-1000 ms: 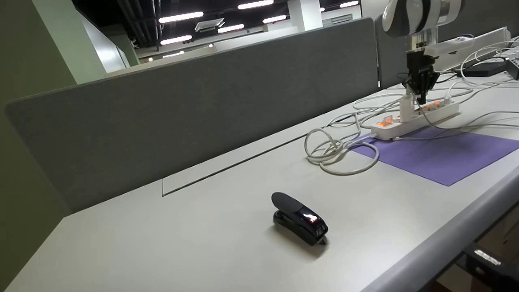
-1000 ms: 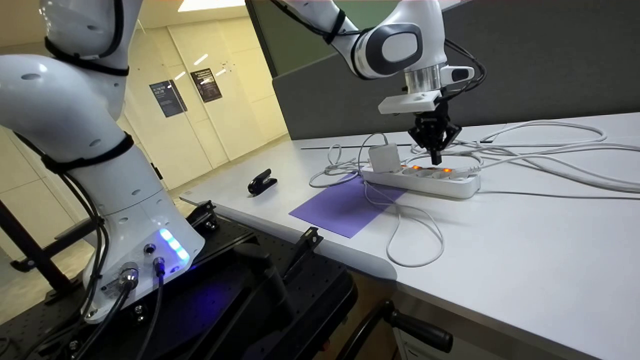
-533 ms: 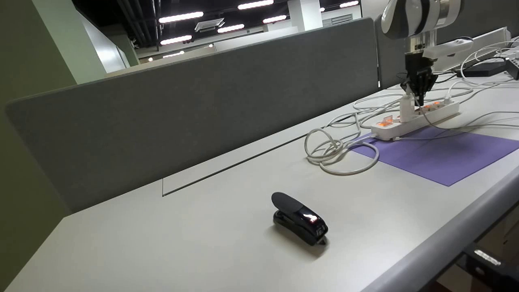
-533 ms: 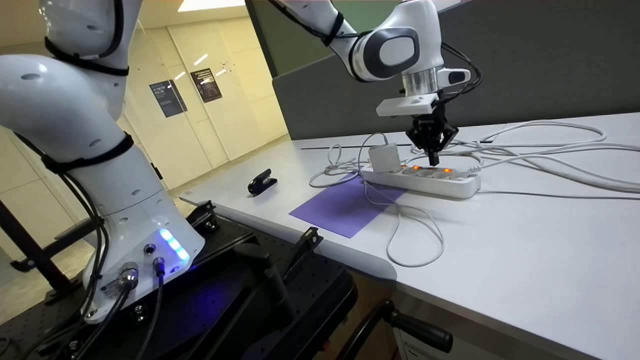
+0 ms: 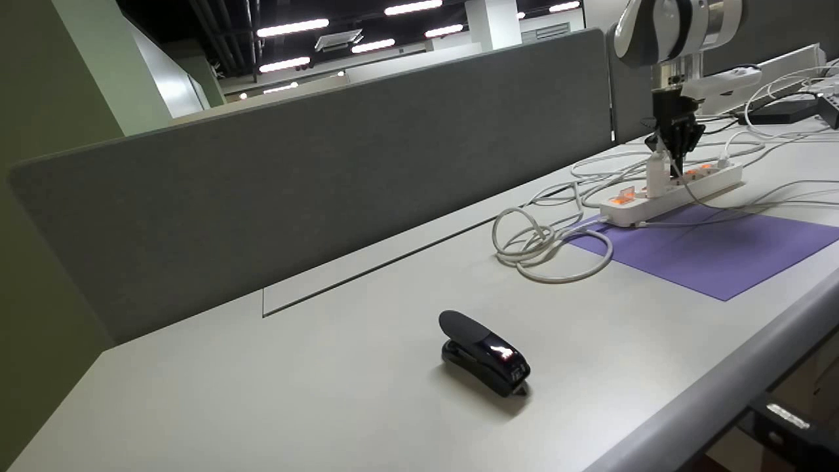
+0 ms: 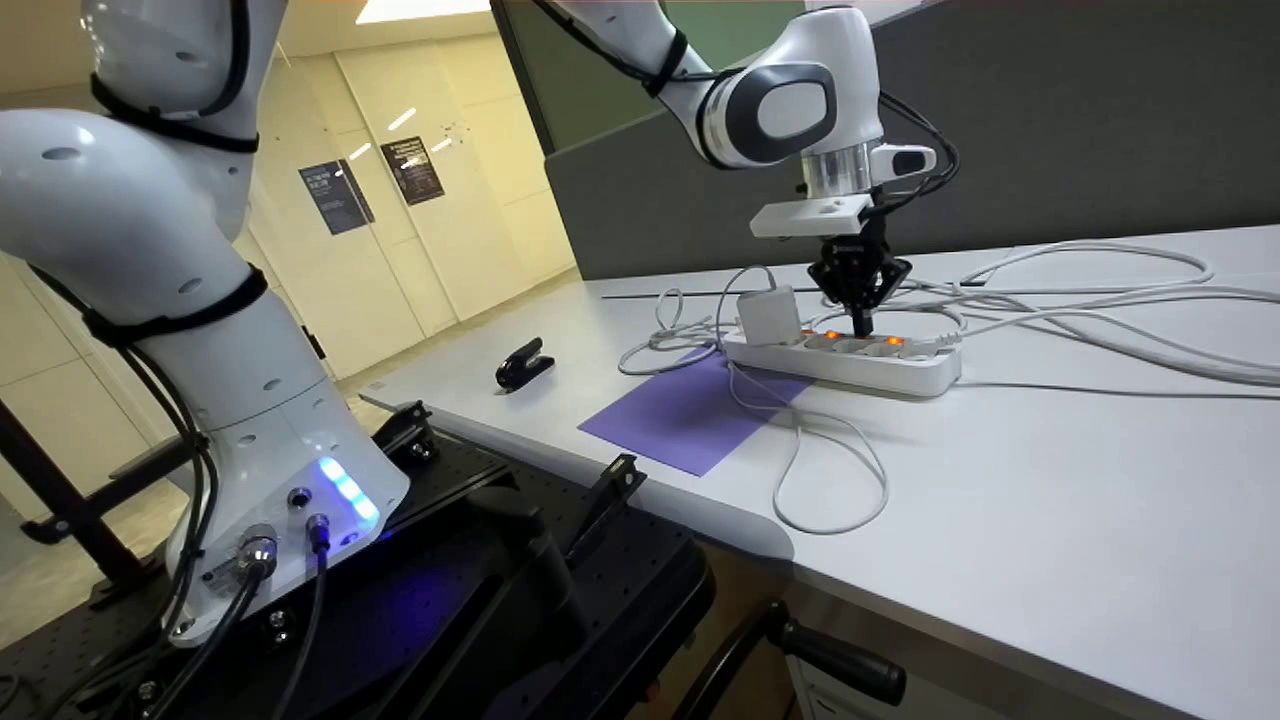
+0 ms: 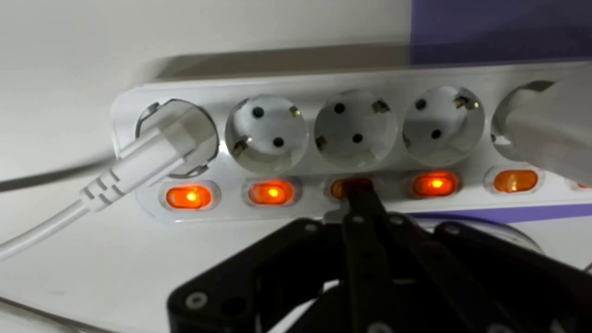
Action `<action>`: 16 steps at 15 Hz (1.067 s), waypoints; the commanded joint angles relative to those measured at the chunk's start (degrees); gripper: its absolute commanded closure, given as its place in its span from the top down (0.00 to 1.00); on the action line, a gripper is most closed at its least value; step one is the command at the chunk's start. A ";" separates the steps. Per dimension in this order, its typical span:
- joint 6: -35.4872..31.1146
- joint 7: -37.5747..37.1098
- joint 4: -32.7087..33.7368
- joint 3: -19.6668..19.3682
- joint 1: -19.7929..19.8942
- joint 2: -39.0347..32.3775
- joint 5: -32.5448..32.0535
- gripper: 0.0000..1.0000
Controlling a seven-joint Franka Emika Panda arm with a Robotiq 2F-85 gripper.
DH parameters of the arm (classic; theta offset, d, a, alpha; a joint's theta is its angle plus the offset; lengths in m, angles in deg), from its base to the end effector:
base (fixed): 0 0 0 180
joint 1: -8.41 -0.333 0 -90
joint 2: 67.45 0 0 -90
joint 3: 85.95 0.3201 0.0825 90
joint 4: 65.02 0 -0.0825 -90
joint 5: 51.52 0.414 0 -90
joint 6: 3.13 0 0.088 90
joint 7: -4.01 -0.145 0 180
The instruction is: Turn on the third switch from the right.
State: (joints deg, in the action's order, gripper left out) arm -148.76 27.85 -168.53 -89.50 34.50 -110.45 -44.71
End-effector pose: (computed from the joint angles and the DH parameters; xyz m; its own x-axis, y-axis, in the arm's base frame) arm 0.5758 -0.3267 0.0656 0.9832 -0.1824 -0.0028 -0.1824 -0.9829 -0.0270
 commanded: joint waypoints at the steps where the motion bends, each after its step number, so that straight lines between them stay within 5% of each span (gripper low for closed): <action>1: 0.25 -0.70 0.48 0.29 0.70 -0.35 0.28 0.00; 16: 14.36 -0.30 12.40 0.96 4.28 -7.43 5.09 0.00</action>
State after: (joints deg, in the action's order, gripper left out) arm -136.65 28.69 -159.35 -87.74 38.72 -114.69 -39.88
